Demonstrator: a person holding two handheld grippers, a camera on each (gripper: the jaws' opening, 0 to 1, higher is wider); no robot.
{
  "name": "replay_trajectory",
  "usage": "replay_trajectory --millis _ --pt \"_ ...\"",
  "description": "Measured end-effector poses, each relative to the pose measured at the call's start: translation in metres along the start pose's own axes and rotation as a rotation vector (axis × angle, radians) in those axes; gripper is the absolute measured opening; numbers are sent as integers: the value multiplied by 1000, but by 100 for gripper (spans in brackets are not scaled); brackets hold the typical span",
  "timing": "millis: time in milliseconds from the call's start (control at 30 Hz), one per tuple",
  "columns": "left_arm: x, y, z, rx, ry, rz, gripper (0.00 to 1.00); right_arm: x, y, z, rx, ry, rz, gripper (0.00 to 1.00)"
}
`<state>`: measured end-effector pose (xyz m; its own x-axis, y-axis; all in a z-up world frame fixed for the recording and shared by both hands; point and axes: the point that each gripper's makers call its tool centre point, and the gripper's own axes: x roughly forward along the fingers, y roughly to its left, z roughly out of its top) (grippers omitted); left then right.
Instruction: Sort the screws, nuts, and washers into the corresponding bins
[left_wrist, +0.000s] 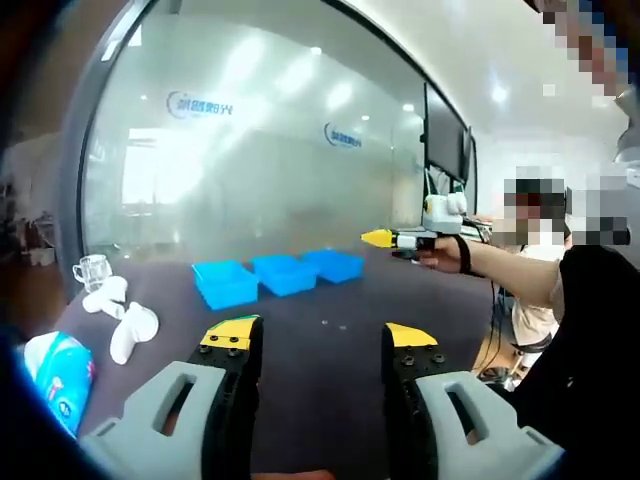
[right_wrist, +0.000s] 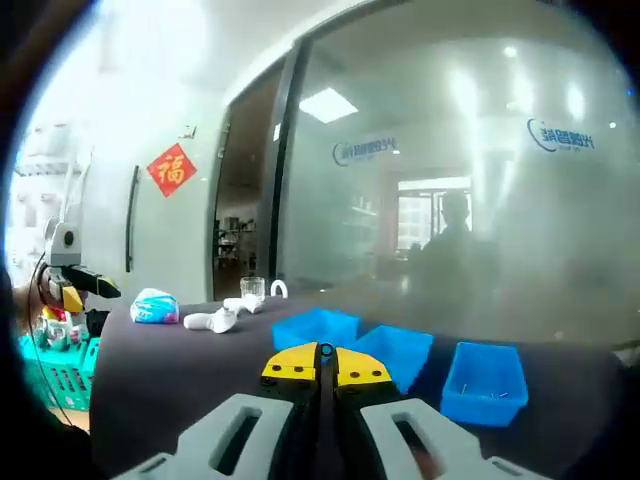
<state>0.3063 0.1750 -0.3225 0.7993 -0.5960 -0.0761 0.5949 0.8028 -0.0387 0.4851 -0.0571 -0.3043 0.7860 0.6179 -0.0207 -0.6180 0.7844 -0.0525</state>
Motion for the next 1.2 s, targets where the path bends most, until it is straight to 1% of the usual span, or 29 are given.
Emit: replay_trajectory --millis 267,367,433,533,633,800,1033,1133,1200 --pt "-1 0 1 -1 -4 2 47 51 -40 4 -30 28 -69 1" --pt "0 1 0 -1 -1 2 47 67 -47 6 -52 40 -87 1" --pt "0 0 0 -1 -2 1 47 80 -51 6 -50 48 -86 1" --pt "-1 1 0 -2 -2 2 47 97 -54 6 -71 71 -91 1" --pt "-1 2 0 -1 -1 4 47 115 -52 6 -93 96 -77 1" --pt "-2 3 1 -1 -3 7 47 140 -60 2 -91 132 -89 1" --pt "-5 5 0 -5 -4 14 47 159 -74 -4 -86 170 -122 1" --pt "-7 6 2 -6 -7 20 47 162 -76 -5 -85 178 -126 1" --pt "-8 6 2 -6 -8 23 47 161 -73 -7 -89 184 -125 1"
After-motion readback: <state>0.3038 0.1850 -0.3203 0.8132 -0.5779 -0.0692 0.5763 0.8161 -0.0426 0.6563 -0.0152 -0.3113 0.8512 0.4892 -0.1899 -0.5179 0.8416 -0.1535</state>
